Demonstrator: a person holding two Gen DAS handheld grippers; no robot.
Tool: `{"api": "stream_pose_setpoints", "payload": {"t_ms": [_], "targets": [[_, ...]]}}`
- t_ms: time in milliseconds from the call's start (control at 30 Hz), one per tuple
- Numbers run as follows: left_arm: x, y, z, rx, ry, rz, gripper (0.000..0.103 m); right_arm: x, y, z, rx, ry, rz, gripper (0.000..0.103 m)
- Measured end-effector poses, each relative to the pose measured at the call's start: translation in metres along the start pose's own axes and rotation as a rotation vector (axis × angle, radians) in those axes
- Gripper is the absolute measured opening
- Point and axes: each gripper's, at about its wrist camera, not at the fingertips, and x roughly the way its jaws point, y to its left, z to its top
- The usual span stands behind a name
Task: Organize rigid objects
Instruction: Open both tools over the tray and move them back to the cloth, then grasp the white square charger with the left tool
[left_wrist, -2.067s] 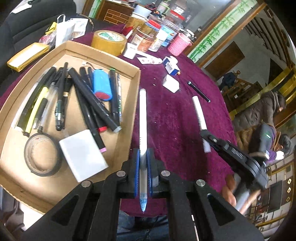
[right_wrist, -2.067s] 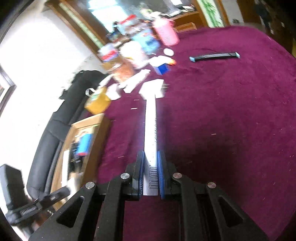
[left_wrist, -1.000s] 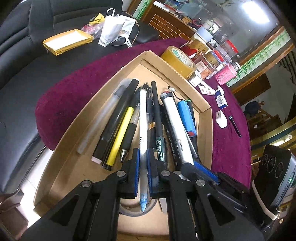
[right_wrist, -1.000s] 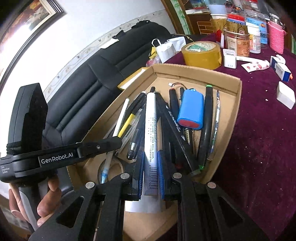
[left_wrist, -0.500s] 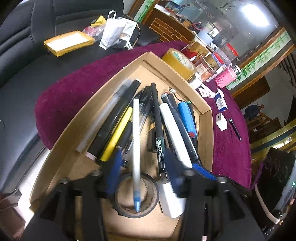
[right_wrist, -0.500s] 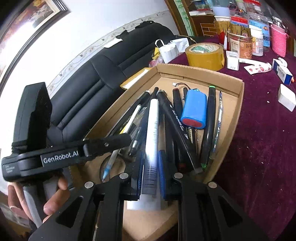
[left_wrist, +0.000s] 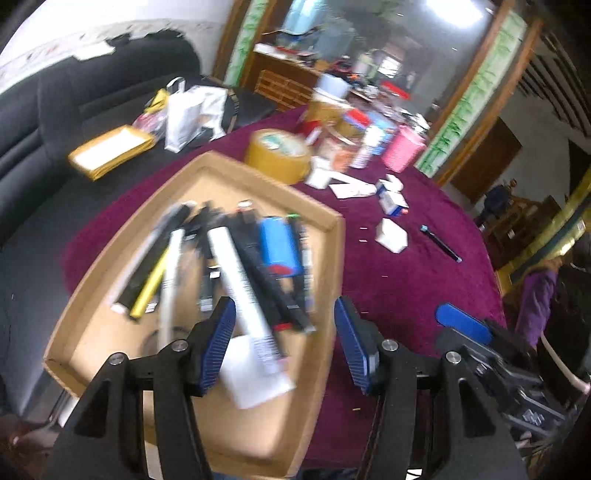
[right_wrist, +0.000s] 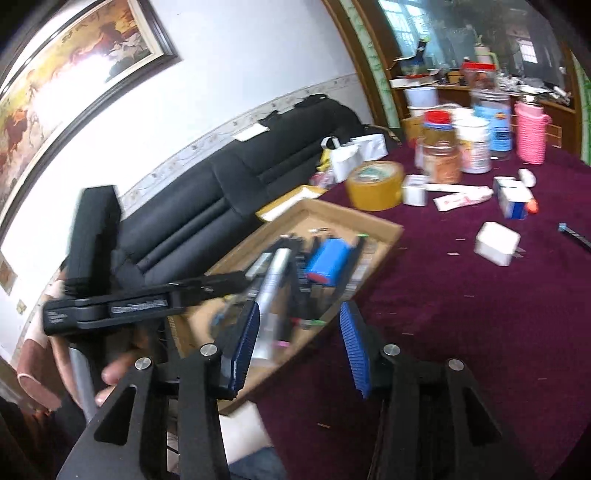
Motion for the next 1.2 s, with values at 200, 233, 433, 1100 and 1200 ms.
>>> {"api": "stream_pose_setpoints", "payload": {"t_ms": [200,233,433,1100,1200], "targets": [[0.015,-0.066,0.0,0.095,0.018,-0.05,0.054,-0.024,-0.055,0.01,0.022,-0.001,-0.092,0.041],[0.018,-0.075,-0.001,0.11,0.024,-0.053,0.054,-0.028,-0.066,0.011,0.021,0.001,-0.098,0.041],[0.031,-0.127,-0.003,0.196,0.048,-0.054,0.054,-0.038,-0.12,0.014,0.052,-0.035,-0.071,0.041],[0.115,-0.186,0.026,0.326,0.082,0.111,0.054,-0.054,-0.193,-0.001,0.353,-0.115,-0.195,0.041],[0.121,-0.192,0.025,0.345,0.084,0.103,0.054,-0.058,-0.204,-0.002,0.404,-0.128,-0.23,0.041]]}}
